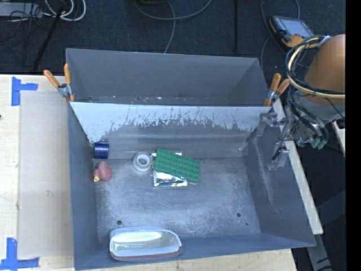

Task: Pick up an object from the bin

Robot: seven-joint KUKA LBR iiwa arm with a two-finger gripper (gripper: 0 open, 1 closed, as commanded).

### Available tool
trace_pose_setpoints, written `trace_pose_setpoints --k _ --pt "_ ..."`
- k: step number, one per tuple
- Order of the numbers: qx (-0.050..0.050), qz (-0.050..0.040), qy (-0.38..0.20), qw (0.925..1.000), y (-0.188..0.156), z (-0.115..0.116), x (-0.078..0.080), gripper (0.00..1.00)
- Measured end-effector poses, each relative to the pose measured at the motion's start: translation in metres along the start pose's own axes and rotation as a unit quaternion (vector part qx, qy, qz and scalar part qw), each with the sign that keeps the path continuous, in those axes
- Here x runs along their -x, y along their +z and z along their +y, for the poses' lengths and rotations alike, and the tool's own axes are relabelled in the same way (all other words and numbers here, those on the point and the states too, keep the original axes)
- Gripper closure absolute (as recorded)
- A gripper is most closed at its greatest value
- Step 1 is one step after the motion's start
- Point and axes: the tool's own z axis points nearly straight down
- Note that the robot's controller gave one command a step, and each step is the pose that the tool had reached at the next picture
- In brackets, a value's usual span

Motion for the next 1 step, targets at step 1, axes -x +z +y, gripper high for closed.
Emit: trace_pose_setpoints --k 1 --pt "0.002 0.0023 -0.058 0.9983 0.0650 0.1154 -0.0052 0.00"
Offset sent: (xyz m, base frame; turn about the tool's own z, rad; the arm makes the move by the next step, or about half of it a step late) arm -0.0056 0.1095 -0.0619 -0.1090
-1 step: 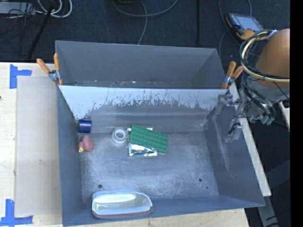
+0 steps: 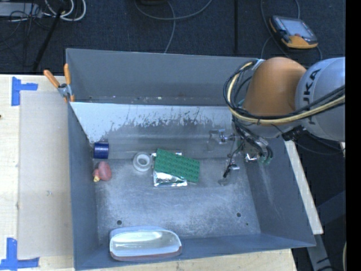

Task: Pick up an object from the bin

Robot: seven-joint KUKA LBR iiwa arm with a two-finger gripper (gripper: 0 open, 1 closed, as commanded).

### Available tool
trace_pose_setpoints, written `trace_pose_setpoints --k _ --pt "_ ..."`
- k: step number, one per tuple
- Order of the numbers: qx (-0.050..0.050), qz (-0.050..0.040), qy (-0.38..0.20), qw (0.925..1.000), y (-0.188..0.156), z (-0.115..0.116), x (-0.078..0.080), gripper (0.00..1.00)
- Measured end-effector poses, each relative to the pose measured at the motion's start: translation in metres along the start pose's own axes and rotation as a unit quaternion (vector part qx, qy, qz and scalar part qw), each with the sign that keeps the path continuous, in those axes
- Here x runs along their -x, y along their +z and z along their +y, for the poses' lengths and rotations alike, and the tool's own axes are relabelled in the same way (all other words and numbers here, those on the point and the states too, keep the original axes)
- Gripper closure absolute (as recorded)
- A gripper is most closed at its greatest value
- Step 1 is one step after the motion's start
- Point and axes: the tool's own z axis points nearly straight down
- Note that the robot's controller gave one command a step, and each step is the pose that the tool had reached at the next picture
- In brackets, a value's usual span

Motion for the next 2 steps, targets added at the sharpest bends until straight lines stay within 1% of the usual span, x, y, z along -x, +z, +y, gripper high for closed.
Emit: trace_pose_setpoints --k 1,2 --pt "0.000 0.0012 0.024 0.9997 0.0756 0.0593 -0.0075 0.00" --pt "-0.002 -0.0021 0.024 0.9997 0.0712 0.0555 -0.0055 1.00"
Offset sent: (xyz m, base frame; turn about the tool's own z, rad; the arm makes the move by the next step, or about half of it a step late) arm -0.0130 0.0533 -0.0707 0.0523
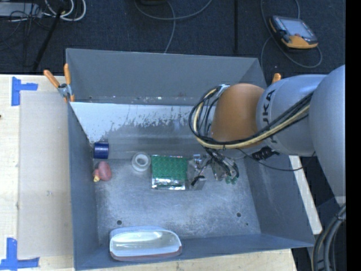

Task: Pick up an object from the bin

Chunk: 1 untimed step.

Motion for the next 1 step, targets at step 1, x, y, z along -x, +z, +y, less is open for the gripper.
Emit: trace_pose_setpoints --k 1 --pt "-0.001 -0.0062 -0.076 0.9971 -0.2040 -0.0142 0.0299 1.00"
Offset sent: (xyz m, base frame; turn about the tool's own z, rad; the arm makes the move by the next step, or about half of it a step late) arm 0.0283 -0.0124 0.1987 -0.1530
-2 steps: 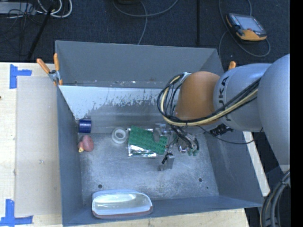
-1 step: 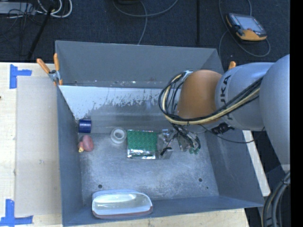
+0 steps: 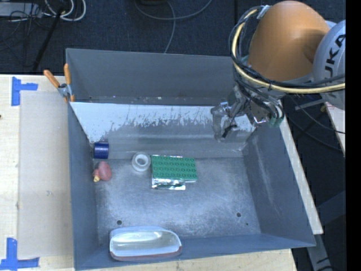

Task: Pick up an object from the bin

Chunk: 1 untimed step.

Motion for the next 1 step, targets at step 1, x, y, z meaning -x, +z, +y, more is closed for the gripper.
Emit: trace_pose_setpoints --k 1 --pt "0.003 0.0102 -0.051 0.9986 0.1104 0.0039 -0.0275 1.00"
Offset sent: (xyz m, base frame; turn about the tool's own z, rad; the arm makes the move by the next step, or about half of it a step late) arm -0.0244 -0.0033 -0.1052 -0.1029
